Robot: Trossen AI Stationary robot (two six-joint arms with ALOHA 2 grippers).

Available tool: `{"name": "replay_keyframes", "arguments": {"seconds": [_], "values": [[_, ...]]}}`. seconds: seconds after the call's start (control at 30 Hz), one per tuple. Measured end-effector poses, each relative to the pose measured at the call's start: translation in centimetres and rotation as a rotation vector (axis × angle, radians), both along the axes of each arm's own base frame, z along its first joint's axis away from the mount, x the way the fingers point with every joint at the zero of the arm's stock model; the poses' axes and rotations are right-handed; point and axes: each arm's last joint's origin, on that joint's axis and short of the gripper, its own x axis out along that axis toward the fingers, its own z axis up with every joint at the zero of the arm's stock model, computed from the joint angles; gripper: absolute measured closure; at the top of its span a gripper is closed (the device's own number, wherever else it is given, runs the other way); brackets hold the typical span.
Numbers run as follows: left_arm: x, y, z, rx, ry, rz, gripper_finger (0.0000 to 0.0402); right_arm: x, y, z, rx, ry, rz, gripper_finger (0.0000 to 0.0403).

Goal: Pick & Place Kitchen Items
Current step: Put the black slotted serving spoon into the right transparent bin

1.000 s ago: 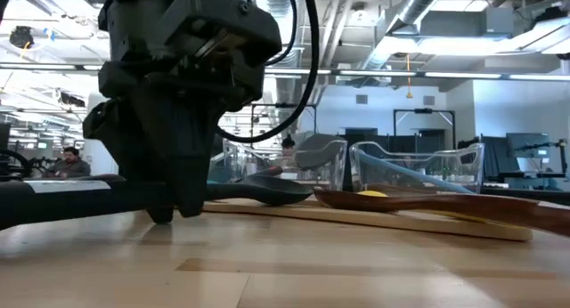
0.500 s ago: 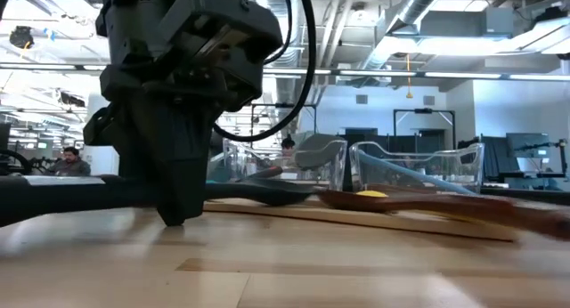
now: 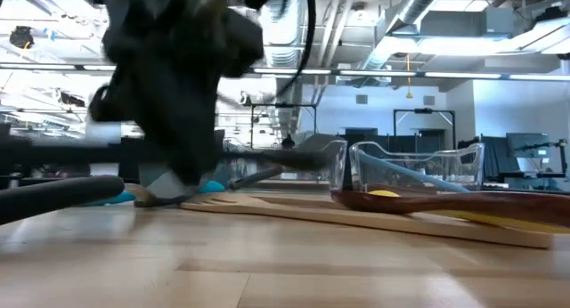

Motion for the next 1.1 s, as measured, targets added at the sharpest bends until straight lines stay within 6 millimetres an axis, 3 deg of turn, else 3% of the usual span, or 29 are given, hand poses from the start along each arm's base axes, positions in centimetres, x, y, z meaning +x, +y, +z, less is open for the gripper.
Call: {"name": "replay_keyframes", "arguments": {"seconds": [0.13, 0.27, 0.6, 0.8, 1.1], "values": [[-0.5, 0.5, 3.0, 0.046, -0.105, 0.015, 0.0369, 0.0, 0.0, 0.0, 0.000, 0.000, 0.000, 0.0403], [-1.5, 1.5, 7.2, 0.118, -0.265, 0.054, 0.0369, 0.0, 0.0, 0.0, 0.000, 0.000, 0.000, 0.0403], [-5.5, 4.7, 16.1, 0.403, -0.577, 0.148, 0.0369, 0.0, 0.0, 0.1, 0.006, -0.006, 0.000, 0.0403], [-7.5, 5.9, 18.9, 0.515, -0.645, 0.144, 0.0368, 0.0, 0.0, 0.2, 0.013, -0.015, -0.001, 0.0403], [-8.3, 7.4, 20.1, 0.600, -0.637, 0.060, 0.0367, 0.1, 0.1, 0.2, 0.025, -0.018, -0.004, 0.0403]]}}
